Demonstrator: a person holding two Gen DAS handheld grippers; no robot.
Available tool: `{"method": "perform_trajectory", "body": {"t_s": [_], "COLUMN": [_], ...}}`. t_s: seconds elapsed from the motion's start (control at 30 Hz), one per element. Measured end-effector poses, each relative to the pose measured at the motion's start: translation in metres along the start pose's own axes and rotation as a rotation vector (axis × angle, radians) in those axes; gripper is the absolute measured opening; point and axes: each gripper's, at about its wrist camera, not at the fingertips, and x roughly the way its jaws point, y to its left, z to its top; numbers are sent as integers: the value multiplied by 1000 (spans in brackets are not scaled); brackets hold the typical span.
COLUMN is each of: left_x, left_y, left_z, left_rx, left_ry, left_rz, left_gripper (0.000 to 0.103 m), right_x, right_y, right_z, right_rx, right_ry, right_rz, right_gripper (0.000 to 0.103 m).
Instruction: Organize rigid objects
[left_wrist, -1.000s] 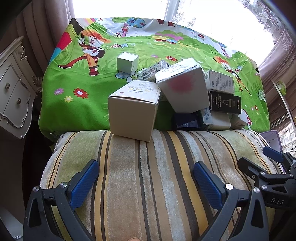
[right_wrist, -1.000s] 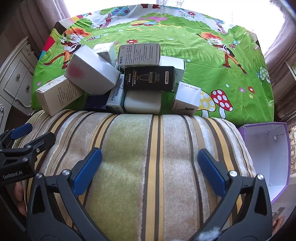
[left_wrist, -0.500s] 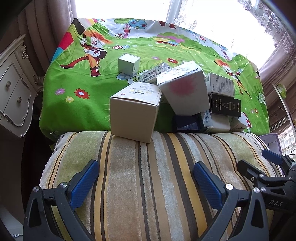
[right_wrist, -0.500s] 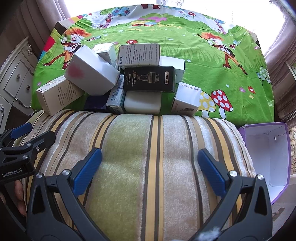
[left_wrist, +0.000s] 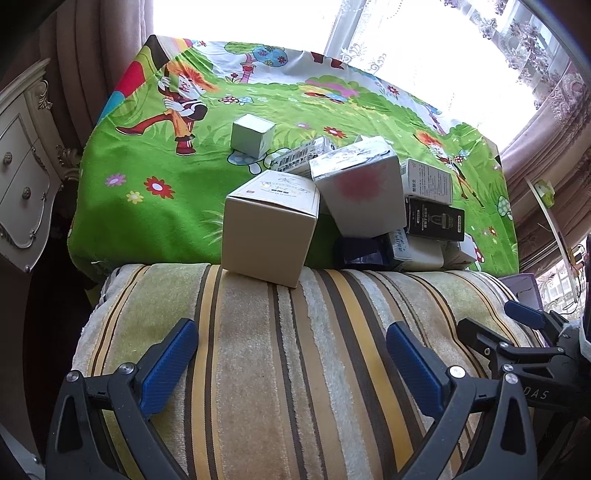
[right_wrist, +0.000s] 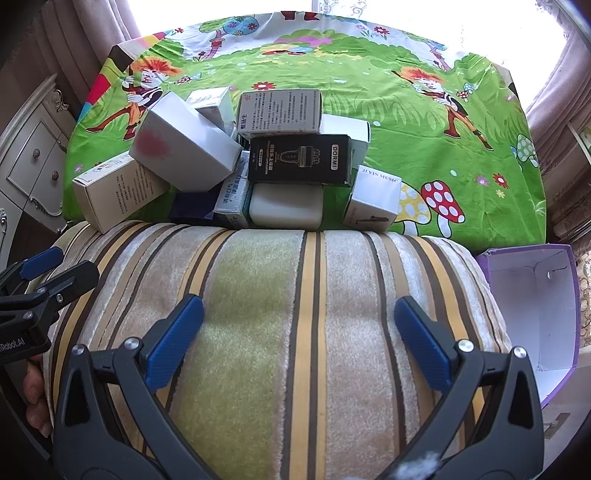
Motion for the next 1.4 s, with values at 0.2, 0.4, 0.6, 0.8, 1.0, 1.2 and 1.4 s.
{"method": "perform_trajectory", "body": {"t_s": [0.2, 0.4, 0.6, 0.8, 1.0, 1.2, 1.4], "left_x": [-7, -13, -8, 12, 21, 29, 30], "left_y": [3, 15, 16, 19, 19, 16, 18], "left_z": [3, 16, 38, 55, 63, 63, 60], "left_rx": [-29, -67, -8, 0, 16, 39, 33], "left_ry": [-29, -41, -43, 3, -6, 16, 24], "left_rz": [-30, -47, 24, 48, 85, 85, 59], "left_gripper": [103, 103, 103, 103, 102, 75, 59], "right_x": [1, 1, 1, 3, 1, -26, -36], "right_y": [-2, -3, -2, -1, -6, 1, 18], "right_z": [-1, -1, -2, 1, 7, 14, 35], "right_rx": [4, 6, 8, 3, -11, -86, -228], "right_ry": [-7, -12, -23, -9, 26, -80, -159], "right_rz": [11, 14, 12, 8, 45, 116, 138], "right_gripper": [103, 103, 103, 103, 103, 103, 103]}}
